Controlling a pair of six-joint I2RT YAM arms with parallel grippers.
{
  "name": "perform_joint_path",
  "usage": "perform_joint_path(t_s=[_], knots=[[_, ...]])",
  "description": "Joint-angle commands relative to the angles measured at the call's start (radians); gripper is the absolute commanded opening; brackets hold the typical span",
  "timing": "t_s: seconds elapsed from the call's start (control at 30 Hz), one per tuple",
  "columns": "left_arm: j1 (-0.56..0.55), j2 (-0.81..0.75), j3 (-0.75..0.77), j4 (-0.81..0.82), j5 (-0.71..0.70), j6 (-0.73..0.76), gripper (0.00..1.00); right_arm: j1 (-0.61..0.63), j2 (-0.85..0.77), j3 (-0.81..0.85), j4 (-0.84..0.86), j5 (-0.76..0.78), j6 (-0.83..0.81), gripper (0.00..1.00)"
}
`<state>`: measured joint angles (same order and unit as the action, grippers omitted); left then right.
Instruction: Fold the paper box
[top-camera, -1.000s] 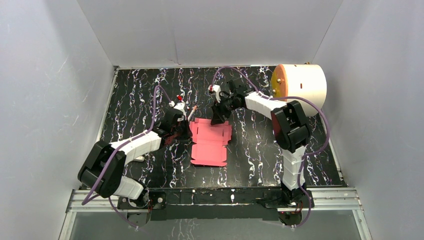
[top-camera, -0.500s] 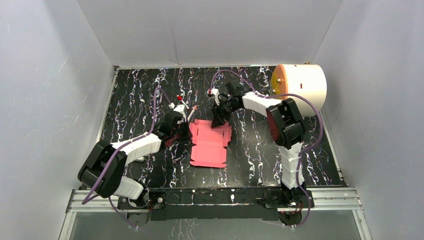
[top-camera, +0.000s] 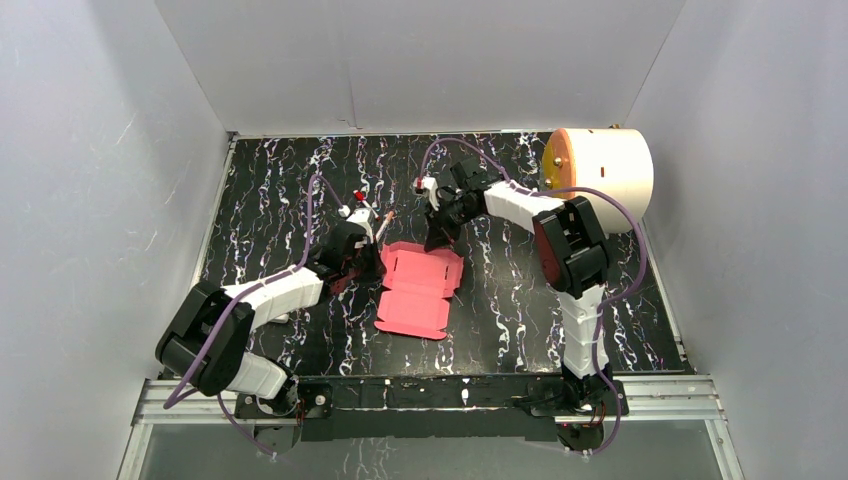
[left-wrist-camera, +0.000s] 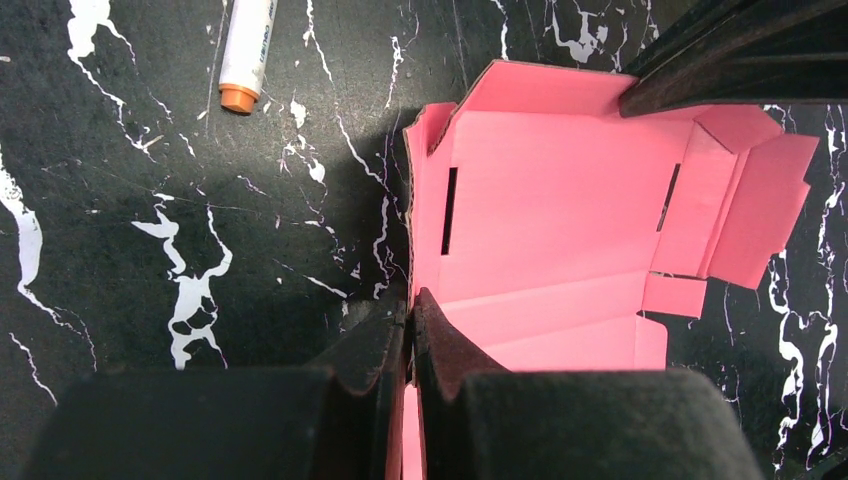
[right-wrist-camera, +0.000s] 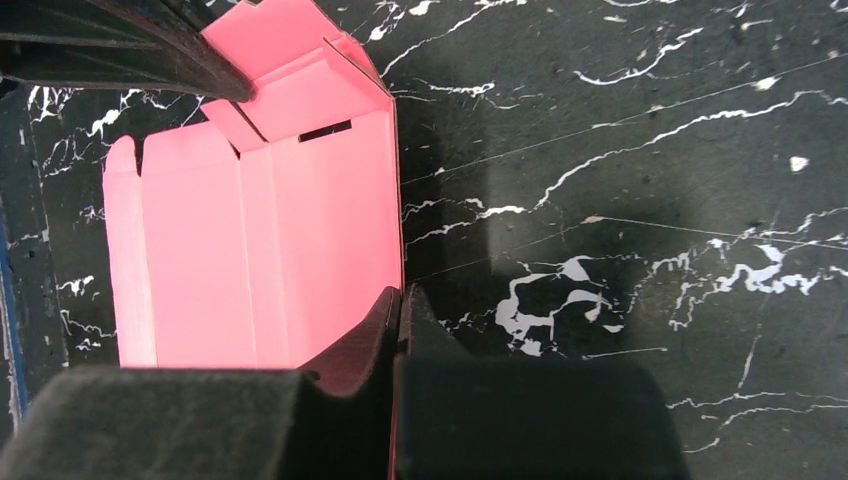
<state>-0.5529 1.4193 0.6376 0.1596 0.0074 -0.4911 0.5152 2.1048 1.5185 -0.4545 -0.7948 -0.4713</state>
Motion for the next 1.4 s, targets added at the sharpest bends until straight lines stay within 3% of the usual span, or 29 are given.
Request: perform_joint_path(t_s=[0.0,0.13,0.53,0.9,1.07,1.1,1.13,1.37], knots=[[-0.004,-0.026,-0.001,0.035,-0.007,-0.006,0.04,0.003,-0.034,0.029,-0.034,-0.015,-0.036,0.0],[-0.004,-0.045,0.001,0.036,-0.007,-0.023,0.07,0.024,-0.1,-0.008,-0.02,0.053,-0.051,0.0],[-0.002,-0.273,-0.091,0.013,-0.143,-0.158,0.4,0.149,-0.371,-0.174,0.105,0.367,-0.051,0.0],[0.028,-0.492,-0.248,0.032,-0.168,-0.299,0.48,0.315,-0.539,-0.358,0.257,0.667,-0.051,0.0],[0.052,-0.553,-0.3,0.048,-0.133,-0.364,0.52,0.373,-0.558,-0.429,0.354,0.883,-0.051,0.0],[0.053,-0.556,-0.298,0.042,-0.123,-0.365,0.52,0.381,-0.559,-0.443,0.379,0.916,-0.372,0.1],[0.053,-0.558,-0.293,0.035,-0.105,-0.361,0.52,0.387,-0.559,-0.456,0.404,0.946,-0.556,0.0],[0.053,-0.544,-0.343,0.057,0.032,-0.373,0.45,0.441,-0.551,-0.549,0.567,1.072,-0.666,0.0]])
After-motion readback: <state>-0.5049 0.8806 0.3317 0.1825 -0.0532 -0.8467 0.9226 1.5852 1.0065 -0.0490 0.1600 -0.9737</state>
